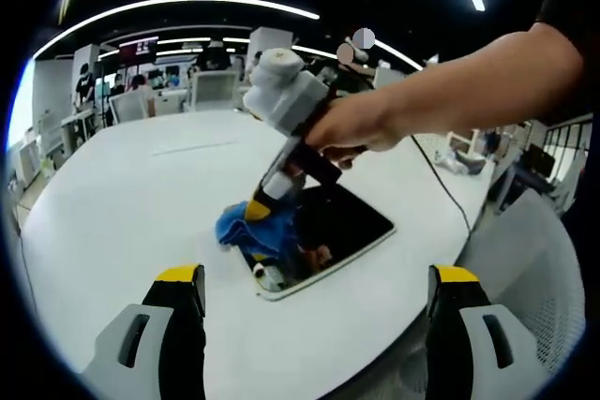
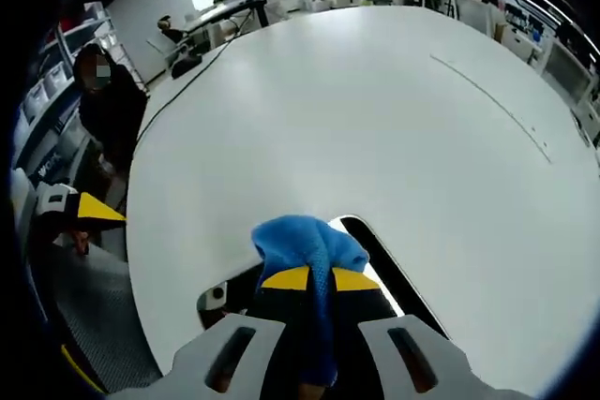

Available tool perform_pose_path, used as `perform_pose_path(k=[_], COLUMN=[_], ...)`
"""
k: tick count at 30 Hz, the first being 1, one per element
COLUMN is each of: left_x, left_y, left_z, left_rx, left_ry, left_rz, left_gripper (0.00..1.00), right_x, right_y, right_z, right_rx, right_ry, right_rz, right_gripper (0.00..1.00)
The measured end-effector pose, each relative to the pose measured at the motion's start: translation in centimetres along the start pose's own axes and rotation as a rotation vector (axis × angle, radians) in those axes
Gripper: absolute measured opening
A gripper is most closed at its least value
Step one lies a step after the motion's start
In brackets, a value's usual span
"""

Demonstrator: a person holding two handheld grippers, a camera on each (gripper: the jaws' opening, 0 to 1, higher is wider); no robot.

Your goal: Wipe the mirror surface with the cleaning cloth until all visible marks leave the cleaned area.

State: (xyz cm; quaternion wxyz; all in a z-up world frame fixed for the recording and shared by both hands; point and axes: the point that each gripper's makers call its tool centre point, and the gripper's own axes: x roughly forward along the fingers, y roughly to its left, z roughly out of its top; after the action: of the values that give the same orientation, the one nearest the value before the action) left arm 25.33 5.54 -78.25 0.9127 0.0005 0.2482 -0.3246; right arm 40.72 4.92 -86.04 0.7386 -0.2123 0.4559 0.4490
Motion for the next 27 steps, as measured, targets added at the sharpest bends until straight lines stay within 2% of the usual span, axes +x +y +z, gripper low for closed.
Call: perform_pose_path(k=[8, 11, 14, 17, 27], left_x=[0.0, -0.1, -0.1, -0.1, -0.1], left_y=[0.1, 0.1, 0.1, 0.0, -0.1], left_z=[0.0, 0.0, 0.0, 0.0, -0.1], left_rx=[0.001, 0.001, 0.0, 0.002, 0.004], left_ry=[-0.002, 0.0, 0.002, 0.003, 0.009], left_rz=[0.003, 0.003, 0.005, 0.004, -0.004], left_gripper=[0.99, 0.99, 0.99, 0.99, 0.99], right_x=[0.3, 0.3, 0.3, 0.4, 0.5], right_y=[-0.9, -1.6, -1.6, -1.9, -2.0], right_z=[0.6, 0.9, 1.0, 1.3, 1.4], right_rx=[-0.004, -0.007, 0.005, -0.031, -0.018], right_ry=[0.013, 0.003, -0.001, -0.013, -0.022], right_rz=[-0.011, -0.042, -0.04, -0.057, -0.055], right_gripper=[0.02, 0.02, 0.02, 0.02, 0.02])
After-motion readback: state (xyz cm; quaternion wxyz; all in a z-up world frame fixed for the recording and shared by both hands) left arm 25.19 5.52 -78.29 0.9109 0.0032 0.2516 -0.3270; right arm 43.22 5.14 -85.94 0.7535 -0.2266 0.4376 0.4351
